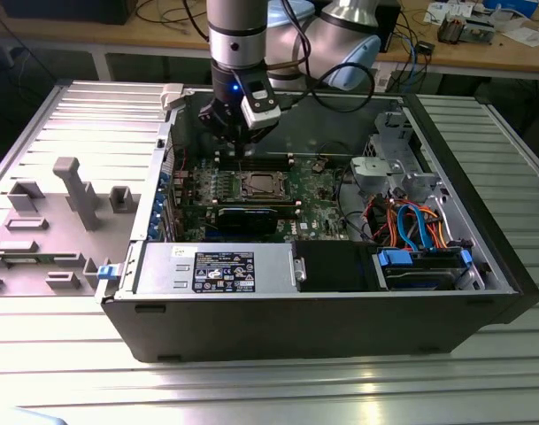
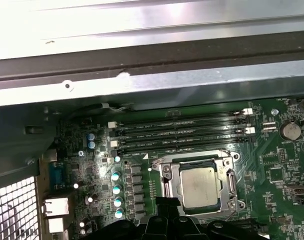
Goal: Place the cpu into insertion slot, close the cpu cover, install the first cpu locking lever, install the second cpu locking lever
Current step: 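Install the first cpu locking lever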
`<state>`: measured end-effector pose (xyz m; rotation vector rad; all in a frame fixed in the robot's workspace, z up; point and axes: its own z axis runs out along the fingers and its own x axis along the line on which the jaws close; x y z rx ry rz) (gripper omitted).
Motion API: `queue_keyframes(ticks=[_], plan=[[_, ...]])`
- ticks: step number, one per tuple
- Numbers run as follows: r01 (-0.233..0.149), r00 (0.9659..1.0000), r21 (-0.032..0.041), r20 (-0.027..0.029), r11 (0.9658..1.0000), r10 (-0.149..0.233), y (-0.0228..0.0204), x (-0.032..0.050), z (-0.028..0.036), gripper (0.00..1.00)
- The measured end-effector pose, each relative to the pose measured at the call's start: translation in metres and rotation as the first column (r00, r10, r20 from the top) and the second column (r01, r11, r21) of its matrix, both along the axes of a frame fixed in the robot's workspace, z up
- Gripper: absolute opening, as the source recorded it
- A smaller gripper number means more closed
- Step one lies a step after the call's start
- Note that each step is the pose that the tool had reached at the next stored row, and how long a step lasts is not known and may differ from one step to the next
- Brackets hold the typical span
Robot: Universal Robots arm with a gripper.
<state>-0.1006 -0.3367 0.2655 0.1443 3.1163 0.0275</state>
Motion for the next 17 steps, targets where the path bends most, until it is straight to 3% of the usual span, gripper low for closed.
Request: queue_keyframes(ticks=[5, 7, 10, 12, 15, 17], plan=[[-0.027, 0.9996, 0.0, 0.0, 0.9996, 0.027, 0.0001, -0.0048, -0.0001, 0.11], [-0.086, 0.9963, 0.0, 0.0, 0.9963, 0.086, 0.0, -0.0049, -0.0001, 0.11], [-0.158, 0.9874, -0.0001, 0.0, 0.9874, 0.158, 0.0, -0.0051, -0.0004, 0.11], [-0.165, 0.9863, 0.0009, 0.0002, 0.9863, 0.165, 0.0, -0.0072, -0.0007, 0.11], [-0.169, 0.9856, 0.0019, 0.0003, 0.9856, 0.169, 0.0, -0.0171, -0.0014, 0.11], [-0.172, 0.9851, 0.0018, 0.0002, 0.9851, 0.172, 0.0021, -0.0187, -0.0017, 0.11]])
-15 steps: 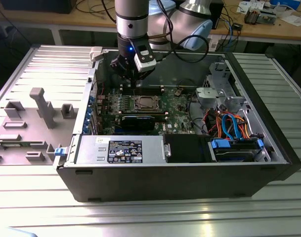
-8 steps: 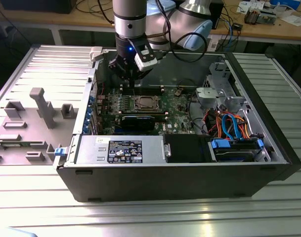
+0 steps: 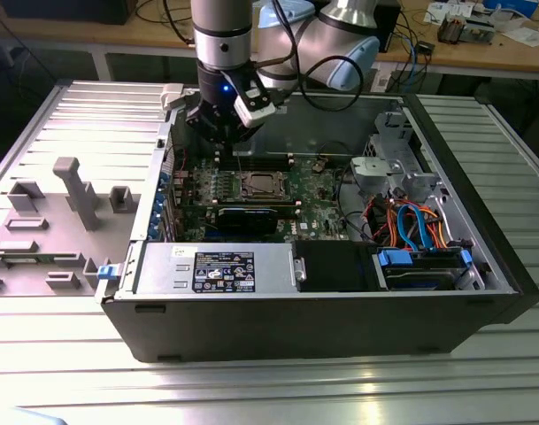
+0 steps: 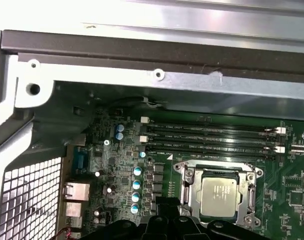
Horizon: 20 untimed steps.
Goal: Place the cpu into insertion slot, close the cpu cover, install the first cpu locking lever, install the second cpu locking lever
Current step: 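Install the first cpu locking lever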
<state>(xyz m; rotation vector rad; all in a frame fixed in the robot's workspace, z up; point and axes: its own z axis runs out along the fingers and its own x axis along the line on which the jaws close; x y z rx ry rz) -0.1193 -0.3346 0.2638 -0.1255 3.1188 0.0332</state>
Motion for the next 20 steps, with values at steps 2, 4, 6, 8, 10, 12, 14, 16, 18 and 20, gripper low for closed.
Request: queue_keyframes(ticks=[2, 4, 6, 8, 10, 12, 14, 16, 18, 20], plan=[[-0.001, 1.0, 0.0002, 0.0002, 1.0, 0.001, 0.0046, 0.0, -0.0004, 0.11], [-0.002, 1.0, 0.0002, 0.0001, 1.0, 0.002, 0.0085, 0.0, -0.001, 0.11], [-0.005, 1.0, 0.0003, 0.0002, 1.0, 0.005, 0.0158, 0.0, -0.002, 0.11], [-0.007, 1.0, 0.0002, 0.0001, 1.0, 0.007, 0.0219, 0.0, -0.0029, 0.11], [-0.007, 1.0, 0.0001, 0.0001, 1.0, 0.007, 0.0246, 0.0003, -0.0032, 0.11], [-0.007, 1.0, 0.0001, 0.0002, 1.0, 0.007, 0.0258, 0.0011, -0.0035, 0.11], [-0.007, 1.0, 0.0, 0.0002, 1.0, 0.007, 0.0264, 0.0028, -0.0037, 0.11], [-0.007, 1.0, -0.0001, 0.0002, 1.0, 0.007, 0.0264, 0.0053, -0.0041, 0.11], [-0.007, 1.0, -0.0002, 0.0001, 1.0, 0.007, 0.0264, 0.0082, -0.0043, 0.11], [-0.007, 1.0, -0.0002, 0.0002, 1.0, 0.007, 0.0264, 0.0103, -0.0045, 0.11]])
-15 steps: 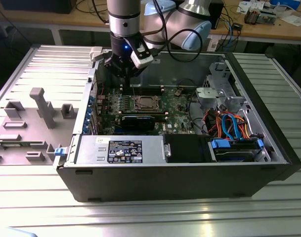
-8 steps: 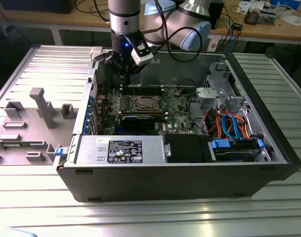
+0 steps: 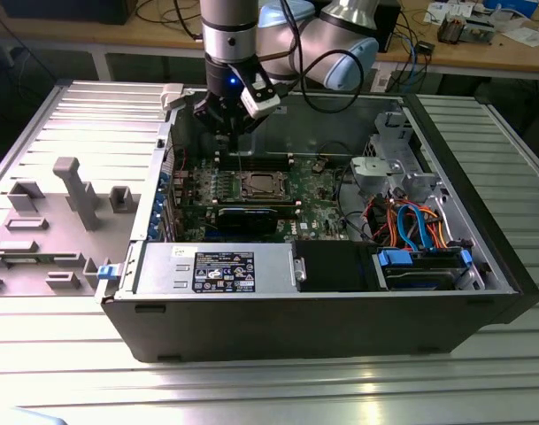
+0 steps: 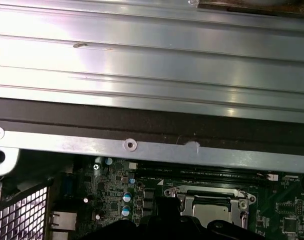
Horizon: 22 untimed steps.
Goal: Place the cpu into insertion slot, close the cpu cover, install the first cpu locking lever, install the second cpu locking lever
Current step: 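Install the first cpu locking lever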
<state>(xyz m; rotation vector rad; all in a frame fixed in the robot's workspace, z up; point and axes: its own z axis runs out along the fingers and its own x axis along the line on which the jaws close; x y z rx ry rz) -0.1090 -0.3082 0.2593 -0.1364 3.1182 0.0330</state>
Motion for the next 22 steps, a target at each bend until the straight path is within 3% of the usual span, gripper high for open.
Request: queue_keyframes(ticks=[4, 22], plan=[[0.0, 1.0, -0.0012, -0.0001, 1.0, 0.0, 0.0, 0.0113, -0.0021, 0.11], [0.0, 1.0, -0.0011, -0.0001, 1.0, 0.0, 0.0, 0.0121, -0.0024, 0.11]])
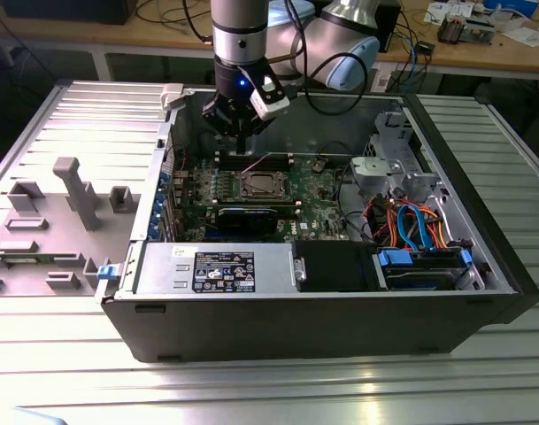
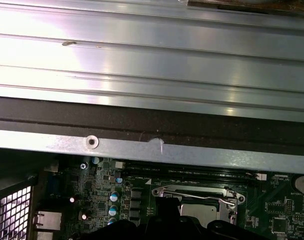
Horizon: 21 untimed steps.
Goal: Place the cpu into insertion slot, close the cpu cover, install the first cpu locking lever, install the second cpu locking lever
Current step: 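Install the first cpu locking lever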
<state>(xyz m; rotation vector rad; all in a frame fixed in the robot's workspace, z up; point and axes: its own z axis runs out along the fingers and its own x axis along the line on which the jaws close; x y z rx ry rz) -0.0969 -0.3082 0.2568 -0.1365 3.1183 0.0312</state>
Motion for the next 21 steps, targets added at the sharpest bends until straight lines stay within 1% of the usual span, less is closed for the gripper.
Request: queue_keyframes(ticks=[3, 4, 6, 7, 11, 16, 21], plan=[[0.0, 1.0, 0.0004, 0.0001, 1.0, 0.0, -0.0001, 0.001, -0.0007, 0.11], [0.0, 1.0, 0.003, -0.0001, 1.0, 0.0, -0.0006, 0.0014, -0.0014, 0.11], [0.001, 1.0, 0.0139, 0.0002, 0.9999, -0.001, -0.002, 0.0035, -0.0033, 0.11], [0.007, 1.0, 0.0169, 0.0, 0.9998, -0.007, -0.0022, 0.0046, -0.0051, 0.11], [0.013, 0.9999, 0.0176, -0.0001, 0.9998, -0.013, -0.0022, 0.0099, -0.0093, 0.11], [0.013, 0.9999, 0.0177, 0.0, 0.9998, -0.013, -0.0019, 0.0144, -0.017, 0.11], [0.013, 0.9999, 0.0176, 0.0, 0.9998, -0.013, -0.0019, 0.0147, -0.018, 0.11]])
